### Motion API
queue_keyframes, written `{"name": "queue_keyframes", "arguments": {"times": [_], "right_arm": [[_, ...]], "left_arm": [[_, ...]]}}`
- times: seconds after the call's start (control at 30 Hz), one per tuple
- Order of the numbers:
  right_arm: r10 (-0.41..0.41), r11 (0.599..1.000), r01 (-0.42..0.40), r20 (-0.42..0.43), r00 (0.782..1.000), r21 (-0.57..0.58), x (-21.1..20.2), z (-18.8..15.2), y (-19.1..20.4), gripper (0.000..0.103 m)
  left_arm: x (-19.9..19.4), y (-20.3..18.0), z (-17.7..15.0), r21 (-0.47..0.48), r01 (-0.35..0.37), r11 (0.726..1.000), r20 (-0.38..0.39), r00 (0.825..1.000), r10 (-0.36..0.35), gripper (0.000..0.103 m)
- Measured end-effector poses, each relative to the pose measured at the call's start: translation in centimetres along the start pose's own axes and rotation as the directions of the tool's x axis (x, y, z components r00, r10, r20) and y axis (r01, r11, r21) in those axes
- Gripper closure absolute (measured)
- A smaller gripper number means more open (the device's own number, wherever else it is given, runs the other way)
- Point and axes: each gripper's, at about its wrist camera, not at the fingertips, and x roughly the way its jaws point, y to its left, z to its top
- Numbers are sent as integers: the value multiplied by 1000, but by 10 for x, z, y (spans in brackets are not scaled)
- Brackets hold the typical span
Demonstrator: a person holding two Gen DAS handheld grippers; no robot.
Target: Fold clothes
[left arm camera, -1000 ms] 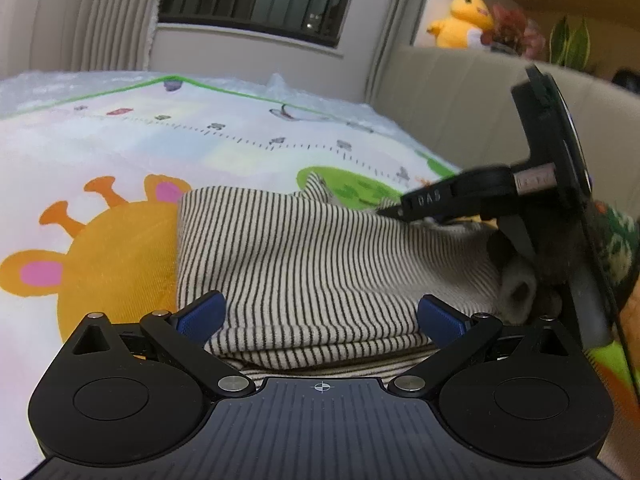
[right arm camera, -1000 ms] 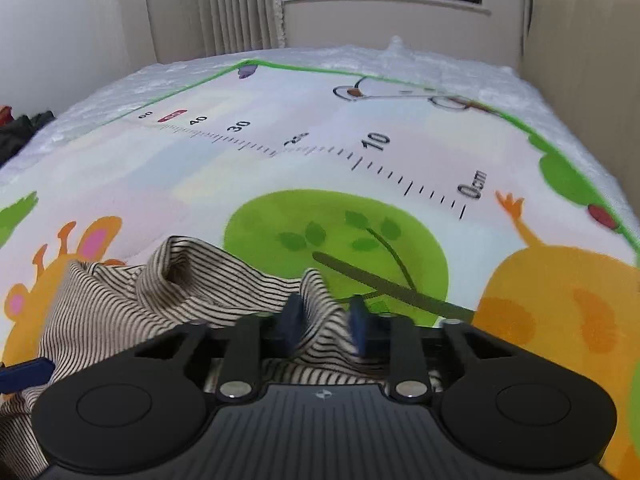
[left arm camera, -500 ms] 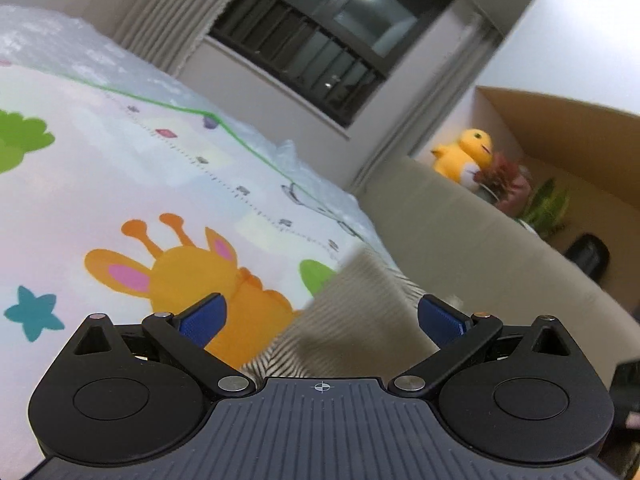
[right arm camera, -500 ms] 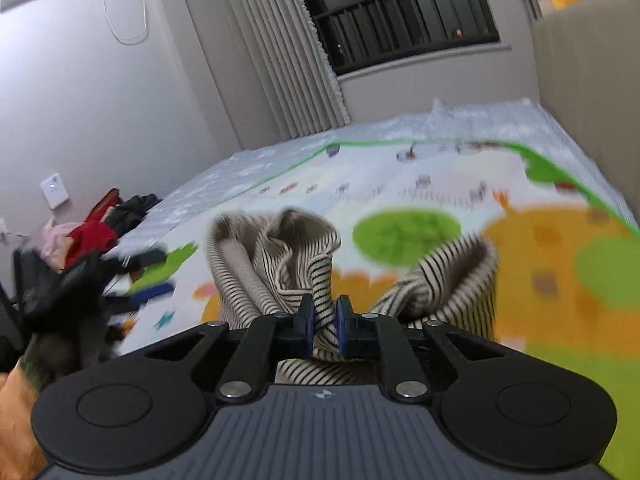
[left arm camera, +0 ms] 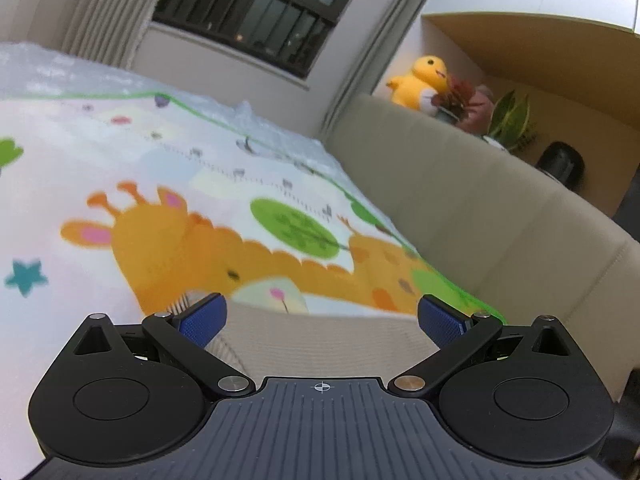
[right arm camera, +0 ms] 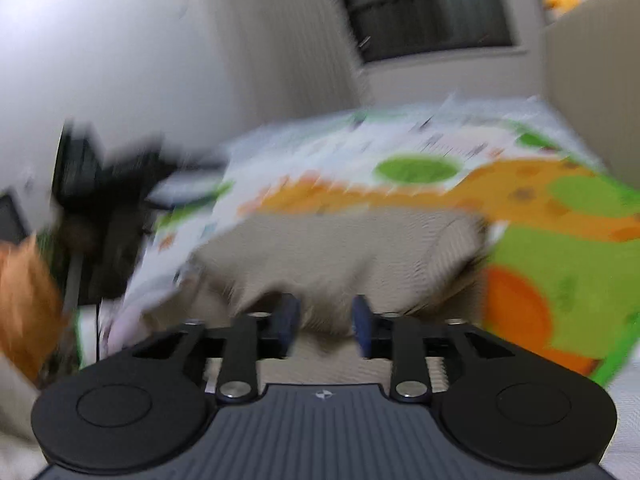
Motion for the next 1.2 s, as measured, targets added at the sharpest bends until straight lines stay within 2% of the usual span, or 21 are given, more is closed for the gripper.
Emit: {"name": "queue_keyframes", "arguments": {"times": [0.03,0.1,0.23,0.37,0.53,0.9,1.1,1.2], "right_arm": [[-29,999,28,37,999,27,-6,5,-7,44],[-92,992,84,79,993,93,-10,11,-22,39],[-141,961,125,47,989,246,8,4,-51,34],[-109,912,108,-18,994,396,35,-18,-70,34],[-128,921,126,-20,992,369,58,-18,-67,31],[-143,939,140,-14,990,315,82,-15,-63,28],[-176,937,175,-23,984,303,85,-11,-67,28],[-189,935,189,-28,982,300,90,-4,-74,29]], "left_arm": [[3,0,-5,-7,0,1000,-23,1000,0,0],[10,0,-16,-28,-10,1000,-65,998,9,0],[19,2,-36,-47,-28,999,-114,993,22,0],[27,7,-42,-56,-40,998,-144,989,32,0],[38,14,-38,-82,-40,996,-163,986,26,0],[84,17,-10,-17,-53,998,-163,985,50,0],[77,15,-9,-5,-54,999,-159,986,53,0],[72,18,-11,-29,-41,999,-183,983,35,0]]}}
